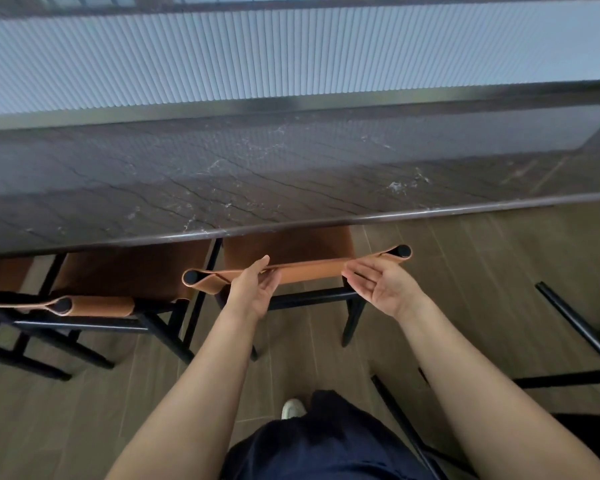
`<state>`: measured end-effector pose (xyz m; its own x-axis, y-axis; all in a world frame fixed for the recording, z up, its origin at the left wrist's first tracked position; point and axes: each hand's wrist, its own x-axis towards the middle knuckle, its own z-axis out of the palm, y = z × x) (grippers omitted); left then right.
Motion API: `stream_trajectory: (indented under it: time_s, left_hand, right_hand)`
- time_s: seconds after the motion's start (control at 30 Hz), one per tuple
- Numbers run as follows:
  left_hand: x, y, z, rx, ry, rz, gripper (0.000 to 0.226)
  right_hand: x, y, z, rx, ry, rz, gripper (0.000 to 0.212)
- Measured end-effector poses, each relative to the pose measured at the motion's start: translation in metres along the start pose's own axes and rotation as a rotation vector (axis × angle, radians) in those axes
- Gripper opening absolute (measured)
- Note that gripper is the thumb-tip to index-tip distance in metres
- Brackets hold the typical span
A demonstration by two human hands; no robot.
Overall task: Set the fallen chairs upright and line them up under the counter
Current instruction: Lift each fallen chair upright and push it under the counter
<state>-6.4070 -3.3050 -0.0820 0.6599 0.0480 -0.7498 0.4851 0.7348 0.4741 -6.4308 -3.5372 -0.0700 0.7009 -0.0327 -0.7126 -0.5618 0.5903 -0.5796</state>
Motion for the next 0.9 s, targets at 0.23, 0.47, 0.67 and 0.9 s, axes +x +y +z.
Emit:
stream_trajectory:
  time_s: [0.23,0.47,0.67,0.9]
  left_hand:
    - [-0.047,-0.035,0.001,0.122,-0.118,0.115,0.05]
    - [-0.09,-0.075,-0.004,0.324,-0.237,0.2,0.019]
    - [-0.12,-0.099,-0.014,0.483,-0.281,0.266,0.023]
    - [-0.147,-0.115,-0.016,0.635,-0.405,0.261,0.03]
  right_hand:
    - [-0.048,0.007,-0.029,0.035,-0.098,-0.016,0.031]
    - [-0.104,0.015,-0.066,-0.059,-0.142,-0.089,0.03]
    - [-0.15,0.033,-0.099,-0.292,-0.059,-0.262,0.027]
    - [-0.19,0.07,-0.143,-0.208,0.097,-0.346,0.025]
